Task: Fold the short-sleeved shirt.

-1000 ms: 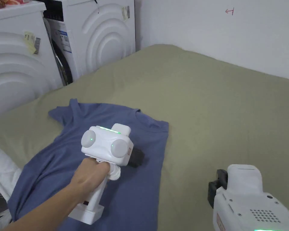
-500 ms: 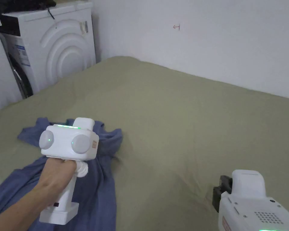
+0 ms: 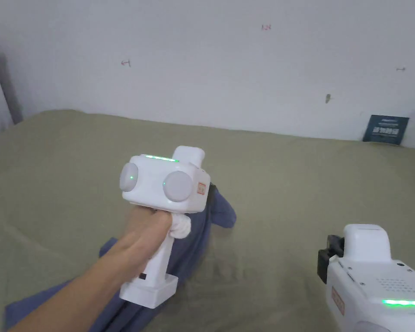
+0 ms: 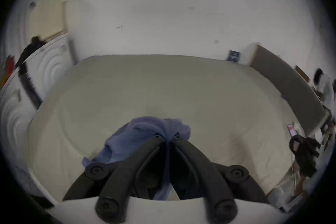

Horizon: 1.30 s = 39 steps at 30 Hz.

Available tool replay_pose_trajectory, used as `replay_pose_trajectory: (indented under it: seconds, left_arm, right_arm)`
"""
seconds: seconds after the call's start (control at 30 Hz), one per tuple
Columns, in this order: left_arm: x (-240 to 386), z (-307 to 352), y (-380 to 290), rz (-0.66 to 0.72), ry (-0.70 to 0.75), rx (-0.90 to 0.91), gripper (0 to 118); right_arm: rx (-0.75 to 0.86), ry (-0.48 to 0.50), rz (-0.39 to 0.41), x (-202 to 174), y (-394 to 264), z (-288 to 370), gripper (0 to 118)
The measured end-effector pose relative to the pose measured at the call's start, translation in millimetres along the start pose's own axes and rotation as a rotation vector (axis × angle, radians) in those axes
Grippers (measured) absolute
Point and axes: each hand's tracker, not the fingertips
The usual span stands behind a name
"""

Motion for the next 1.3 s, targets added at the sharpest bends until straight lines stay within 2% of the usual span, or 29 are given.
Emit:
replay_pose_trajectory:
  seconds: [0.07,0.17,0.3,0.4,0.57,0.73,0.77,0.8,0.83,0.87,0.9,1.03,1.07,1.1,1.13,1.17,1.2,1.23,1.3]
  left_arm:
    - [51,-10,1,-0.012,-0.085,-0.001,3]
    - [96,-37,10,-0.052,-0.178,-0.016,4]
    - [166,-73,4,-0.087,-0.279,-0.072,3]
    - [177,-115,-24,-0.117,-0.286,-0.17,3]
    - [172,-179,-80,-0.161,-0.178,-0.339,3]
    - [152,-185,-93,-0.093,-0.22,-0.33,6]
    - [149,-181,-90,-0.089,-0.236,-0.312,20]
    - [145,-173,-90,-0.087,-0.253,-0.269,72]
    - [141,-167,-90,-0.074,-0.239,-0.248,112]
    - [137,-161,-91,-0.066,-0.224,-0.258,118]
    - [131,-146,-88,-0.066,-0.213,-0.192,107]
    - [95,-75,-77,-0.041,-0.081,-0.004,102]
    - [82,-53,-77,-0.042,-0.053,0.044,94]
    - [67,-27,-79,-0.038,-0.014,0.096,94]
    - [53,-1,-81,-0.027,0.037,0.137,89]
    - [40,19,-94,-0.017,0.075,0.186,74]
    - [24,43,-101,-0.008,0.119,0.218,18]
    - [13,65,-111,0.006,0.181,0.248,0]
    - [-10,102,-128,0.034,0.181,0.204,0]
  right_arm:
    - [-0.004,-0.047,-0.014,24,-1,1,0]
    - [-0.012,-0.109,-0.044,58,-5,1,0]
    - [-0.038,-0.171,-0.074,89,-15,-7,0]
    - [-0.063,-0.19,-0.09,100,-25,-18,0]
    - [-0.113,-0.191,-0.123,103,-44,-39,0]
    - [-0.139,-0.176,-0.12,94,-55,-48,0]
    - [-0.144,-0.168,-0.114,92,-56,-49,0]
    - [-0.146,-0.166,-0.113,90,-55,-48,0]
    - [-0.144,-0.166,-0.114,88,-55,-47,0]
    - [-0.143,-0.165,-0.115,86,-55,-45,0]
    - [-0.14,-0.156,-0.118,84,-54,-44,0]
    - [-0.126,-0.134,-0.122,70,-49,-33,0]
    - [-0.118,-0.127,-0.127,66,-49,-28,0]
    - [-0.101,-0.113,-0.133,61,-49,-21,0]
    - [-0.092,-0.106,-0.13,57,-49,-15,0]
    - [-0.086,-0.099,-0.124,53,-49,-10,0]
    - [-0.08,-0.096,-0.118,48,-50,-5,0]
    - [-0.076,-0.091,-0.112,44,-51,0,0]
    - [-0.071,-0.071,-0.106,36,-54,9,0]
